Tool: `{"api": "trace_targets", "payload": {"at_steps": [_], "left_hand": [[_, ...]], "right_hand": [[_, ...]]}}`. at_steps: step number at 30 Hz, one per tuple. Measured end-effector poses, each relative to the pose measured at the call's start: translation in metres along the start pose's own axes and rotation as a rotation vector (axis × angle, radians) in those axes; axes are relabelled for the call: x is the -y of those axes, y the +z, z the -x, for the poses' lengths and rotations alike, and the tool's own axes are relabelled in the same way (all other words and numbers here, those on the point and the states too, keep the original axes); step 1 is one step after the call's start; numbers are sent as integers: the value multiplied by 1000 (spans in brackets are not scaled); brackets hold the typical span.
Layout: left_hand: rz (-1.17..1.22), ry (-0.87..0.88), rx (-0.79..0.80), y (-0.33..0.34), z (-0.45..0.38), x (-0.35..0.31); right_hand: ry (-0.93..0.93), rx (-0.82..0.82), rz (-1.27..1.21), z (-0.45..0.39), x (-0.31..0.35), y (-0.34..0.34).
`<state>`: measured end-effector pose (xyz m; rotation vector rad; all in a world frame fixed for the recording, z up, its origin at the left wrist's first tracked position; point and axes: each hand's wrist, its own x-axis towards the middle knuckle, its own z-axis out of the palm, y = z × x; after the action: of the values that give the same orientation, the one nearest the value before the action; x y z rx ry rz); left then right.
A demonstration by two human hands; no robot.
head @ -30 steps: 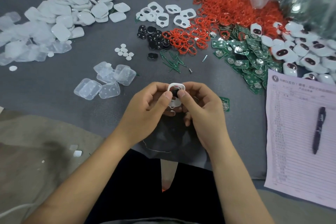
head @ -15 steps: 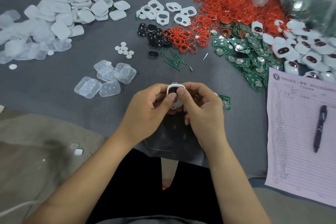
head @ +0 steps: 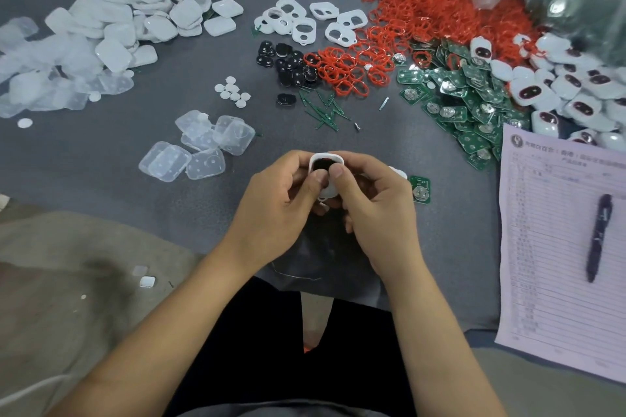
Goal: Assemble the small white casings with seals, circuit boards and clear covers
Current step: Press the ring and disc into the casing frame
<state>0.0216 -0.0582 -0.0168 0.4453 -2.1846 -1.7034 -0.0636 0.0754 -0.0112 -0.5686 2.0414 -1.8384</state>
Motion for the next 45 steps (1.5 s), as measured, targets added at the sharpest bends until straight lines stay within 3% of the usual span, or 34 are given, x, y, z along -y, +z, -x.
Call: {"api": "trace_targets", "payload": {"at_steps": [24,38,42,45], "left_hand": [[-39,53,15,1,0,0],[-150,62,-18,3,-2,0],[-129,53,-44,3,-2,-1],[-25,24,-96,4,0,-3]], "right_hand": [[273,87,-93,-11,16,-3],[118,-60,124,-3,8,18],[-4,-91,232,1,8,21],[-59,-127,180,3,8,18]]}}
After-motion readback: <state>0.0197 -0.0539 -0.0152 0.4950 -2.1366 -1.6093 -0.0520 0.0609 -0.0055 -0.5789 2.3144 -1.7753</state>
